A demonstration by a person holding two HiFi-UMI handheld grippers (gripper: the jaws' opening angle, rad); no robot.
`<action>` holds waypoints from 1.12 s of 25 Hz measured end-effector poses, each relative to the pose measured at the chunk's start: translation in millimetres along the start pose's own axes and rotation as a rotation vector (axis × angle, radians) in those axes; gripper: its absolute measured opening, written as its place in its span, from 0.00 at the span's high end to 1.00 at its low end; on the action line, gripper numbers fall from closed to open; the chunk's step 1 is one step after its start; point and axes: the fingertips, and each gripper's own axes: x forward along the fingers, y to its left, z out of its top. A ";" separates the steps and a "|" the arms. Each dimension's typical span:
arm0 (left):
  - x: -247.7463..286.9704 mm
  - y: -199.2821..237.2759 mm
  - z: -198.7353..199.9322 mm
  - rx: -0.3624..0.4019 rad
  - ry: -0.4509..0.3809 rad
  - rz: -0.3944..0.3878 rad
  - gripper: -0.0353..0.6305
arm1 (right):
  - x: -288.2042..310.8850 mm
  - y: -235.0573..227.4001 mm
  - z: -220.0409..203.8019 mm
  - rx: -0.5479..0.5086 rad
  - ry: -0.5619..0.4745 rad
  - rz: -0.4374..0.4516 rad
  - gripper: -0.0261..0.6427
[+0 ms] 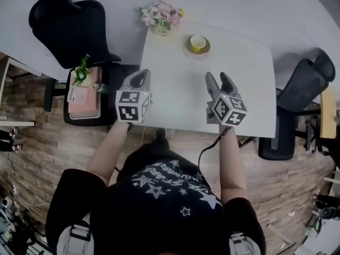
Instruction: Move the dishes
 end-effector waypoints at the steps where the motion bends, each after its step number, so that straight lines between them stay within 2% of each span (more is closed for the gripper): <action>1: 8.1 3.3 4.8 0.002 -0.003 -0.005 0.93 | 11.4 -1.1 5.9 -0.006 0.004 0.003 0.58; 6: 43.0 20.3 19.7 0.010 -0.004 -0.028 0.93 | 69.5 -5.4 17.4 -0.049 0.075 0.030 0.51; 11: 71.2 28.1 27.3 0.039 -0.004 -0.037 0.93 | 114.9 -19.7 5.3 -0.082 0.187 0.020 0.44; 15: 86.5 32.4 27.2 0.023 0.010 -0.028 0.93 | 146.6 -30.7 -4.1 -0.105 0.244 0.007 0.44; 23: 100.9 25.5 18.9 0.004 0.063 0.036 0.93 | 197.9 -41.1 -24.4 -0.183 0.339 0.061 0.44; 28: 105.7 24.3 17.3 -0.019 0.076 0.085 0.93 | 218.8 -41.9 -40.3 -0.209 0.413 0.115 0.39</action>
